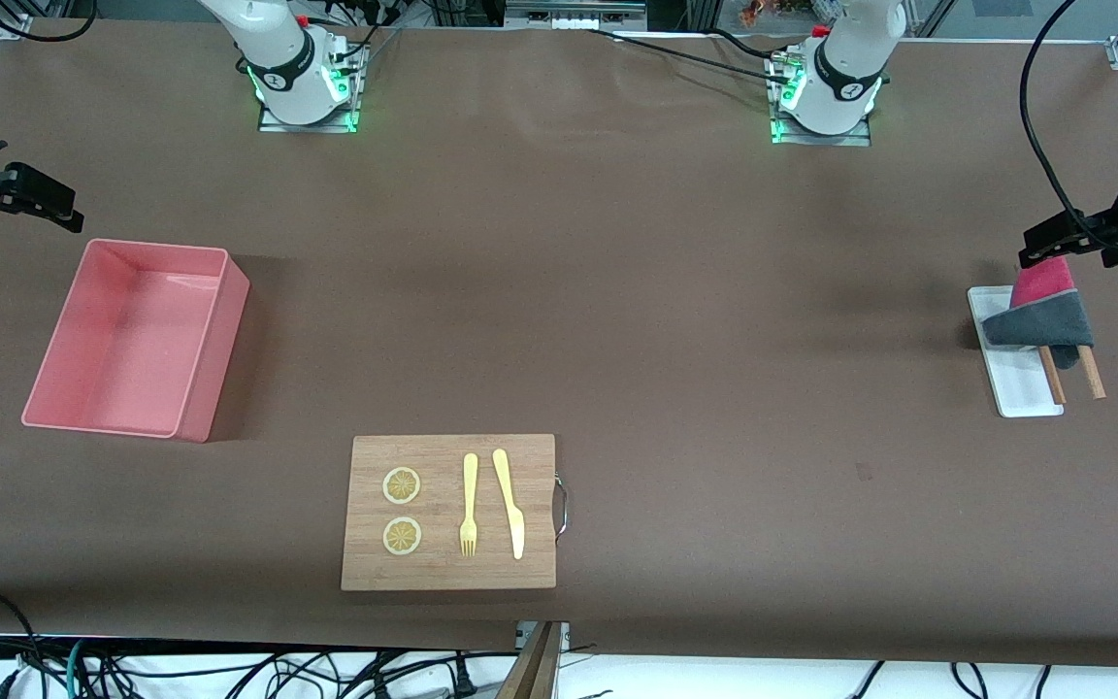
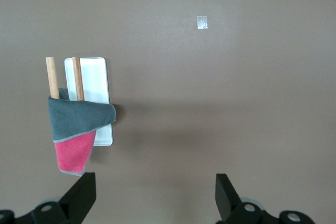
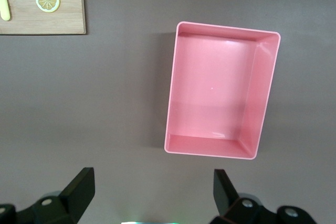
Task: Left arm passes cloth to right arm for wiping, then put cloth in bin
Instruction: 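Reach the left gripper down to the grey-pink cloth on the sticks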
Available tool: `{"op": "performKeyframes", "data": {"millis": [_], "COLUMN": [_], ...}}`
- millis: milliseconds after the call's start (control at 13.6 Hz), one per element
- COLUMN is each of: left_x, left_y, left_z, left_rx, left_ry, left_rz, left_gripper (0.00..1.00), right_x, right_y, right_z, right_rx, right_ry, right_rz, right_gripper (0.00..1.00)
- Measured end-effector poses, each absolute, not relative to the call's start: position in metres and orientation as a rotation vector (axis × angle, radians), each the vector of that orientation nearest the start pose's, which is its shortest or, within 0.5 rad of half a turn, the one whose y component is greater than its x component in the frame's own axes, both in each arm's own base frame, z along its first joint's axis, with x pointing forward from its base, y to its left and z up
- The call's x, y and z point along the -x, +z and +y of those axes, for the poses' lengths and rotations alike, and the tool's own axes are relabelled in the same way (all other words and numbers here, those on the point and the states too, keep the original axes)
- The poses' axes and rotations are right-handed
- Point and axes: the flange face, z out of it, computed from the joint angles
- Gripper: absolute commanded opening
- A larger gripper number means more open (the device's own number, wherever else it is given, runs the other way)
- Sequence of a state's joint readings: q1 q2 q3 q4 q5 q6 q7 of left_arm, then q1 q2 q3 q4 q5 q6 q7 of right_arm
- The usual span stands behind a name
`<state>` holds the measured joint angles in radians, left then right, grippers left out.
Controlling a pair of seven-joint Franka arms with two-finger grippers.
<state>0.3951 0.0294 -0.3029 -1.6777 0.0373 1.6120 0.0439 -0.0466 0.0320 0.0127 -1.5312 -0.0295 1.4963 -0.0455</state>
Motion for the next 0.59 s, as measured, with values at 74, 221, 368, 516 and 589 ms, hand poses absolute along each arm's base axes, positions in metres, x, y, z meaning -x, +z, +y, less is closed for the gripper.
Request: {"op": "performKeyframes", "data": {"millis": [74,221,368,516,589], "left_x": [-0.559,-0.564,-0.568,-0.572,-0.575], "left_y": [0.557,0.535,0.502,0.472,0.461], "left_z": [0.061,0.087,0.125,0.154,0.164], "left_rx": [3.118,3.154,3.214,3.228,3.229], "left_ry": [0.162,0.22,0.303,0.37,0.39], "left_rz": [-0.079,-0.151,-0.263,-0.33,-0.329], "left_gripper": [1.0,1.0,1.0,1.0,1.0], "right_x": [-0.556,-0.556,-0.556,-0.556,-0.556], "right_y": [0.619,0.619,0.619,0.619,0.619], "right_z": [-0.022,-0.023,-0.023,-0.023,-0.023], "right_rx": [3.166,3.166,3.166,3.166,3.166], "right_ry": [0.108,0.108,0.108,0.108,0.108], "right_rz": [-0.016,-0.015,-0.015,-0.015,-0.015], "right_gripper": [1.0,1.0,1.0,1.0,1.0]}}
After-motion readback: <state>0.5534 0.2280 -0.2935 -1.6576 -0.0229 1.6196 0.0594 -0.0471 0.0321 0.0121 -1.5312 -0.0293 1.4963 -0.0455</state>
